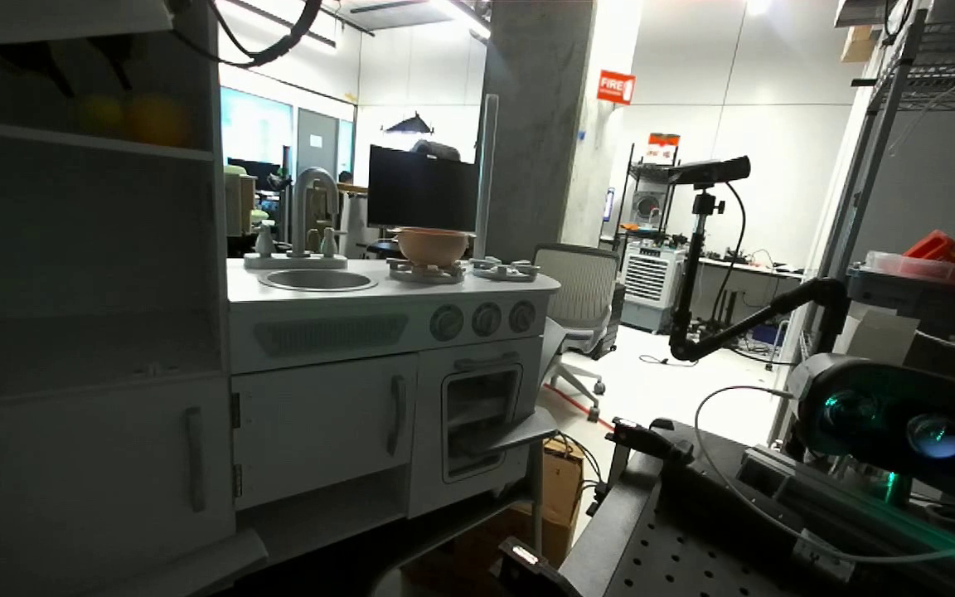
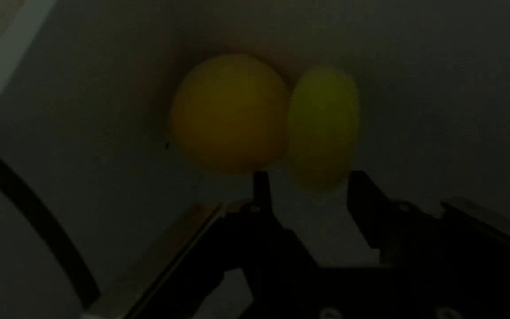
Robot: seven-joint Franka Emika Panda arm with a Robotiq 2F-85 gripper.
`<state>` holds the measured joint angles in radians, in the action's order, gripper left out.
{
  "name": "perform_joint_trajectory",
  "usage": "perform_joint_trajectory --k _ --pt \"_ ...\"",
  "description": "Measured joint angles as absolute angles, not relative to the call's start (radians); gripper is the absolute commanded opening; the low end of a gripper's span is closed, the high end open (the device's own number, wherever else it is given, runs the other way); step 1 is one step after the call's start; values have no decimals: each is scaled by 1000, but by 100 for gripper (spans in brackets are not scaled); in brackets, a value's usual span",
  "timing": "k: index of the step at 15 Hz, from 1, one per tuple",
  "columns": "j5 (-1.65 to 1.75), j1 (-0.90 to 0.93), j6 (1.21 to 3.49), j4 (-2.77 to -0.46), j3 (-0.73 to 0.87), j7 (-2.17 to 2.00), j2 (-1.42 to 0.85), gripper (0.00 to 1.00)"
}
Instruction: Open the top cabinet door and put an orange plushie and the maize in the top compartment of the cabinet
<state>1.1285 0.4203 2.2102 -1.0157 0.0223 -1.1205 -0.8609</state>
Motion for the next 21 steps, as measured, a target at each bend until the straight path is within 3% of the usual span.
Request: perform_joint_trajectory --k 3,15,21 --pt "1128 420 2187 -966 22 -1120 -897 100" --pt "1121 452 2177 -859 -22 -1090 -932 100" --pt "985 437 2105 -882 -121 -842 -883 100"
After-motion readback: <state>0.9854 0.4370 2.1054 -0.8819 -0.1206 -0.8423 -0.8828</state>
